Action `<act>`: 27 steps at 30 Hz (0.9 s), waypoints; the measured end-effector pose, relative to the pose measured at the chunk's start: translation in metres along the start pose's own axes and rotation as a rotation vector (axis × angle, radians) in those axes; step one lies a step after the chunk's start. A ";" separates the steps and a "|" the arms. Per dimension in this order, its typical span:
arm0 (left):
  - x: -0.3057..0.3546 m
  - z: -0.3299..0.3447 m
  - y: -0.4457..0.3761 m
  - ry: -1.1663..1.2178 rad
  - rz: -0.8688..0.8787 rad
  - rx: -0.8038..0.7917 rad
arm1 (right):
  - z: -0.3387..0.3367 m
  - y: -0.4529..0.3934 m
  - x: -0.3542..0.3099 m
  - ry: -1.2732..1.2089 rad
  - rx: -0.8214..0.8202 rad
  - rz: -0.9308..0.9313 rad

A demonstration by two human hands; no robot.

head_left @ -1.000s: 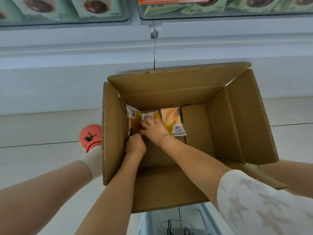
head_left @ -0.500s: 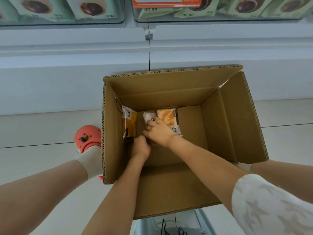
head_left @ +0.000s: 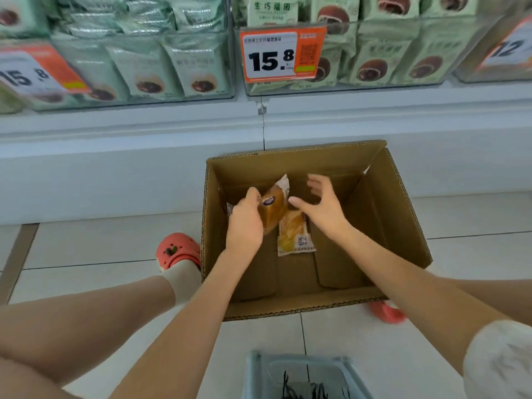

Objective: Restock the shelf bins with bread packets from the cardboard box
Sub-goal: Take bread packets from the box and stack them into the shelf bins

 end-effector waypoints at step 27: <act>0.216 -0.201 0.079 0.648 0.475 0.414 | -0.181 0.056 -0.225 -0.251 0.512 -0.346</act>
Point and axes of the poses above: each hand's wrist, its own y-axis away from the middle knuckle, its own z-axis out of the palm, x = y × z, the point moved 8 cm from there along -y, towards the middle knuckle, and after that the axes turned 9 degrees about -z, right-handed, at the moved point
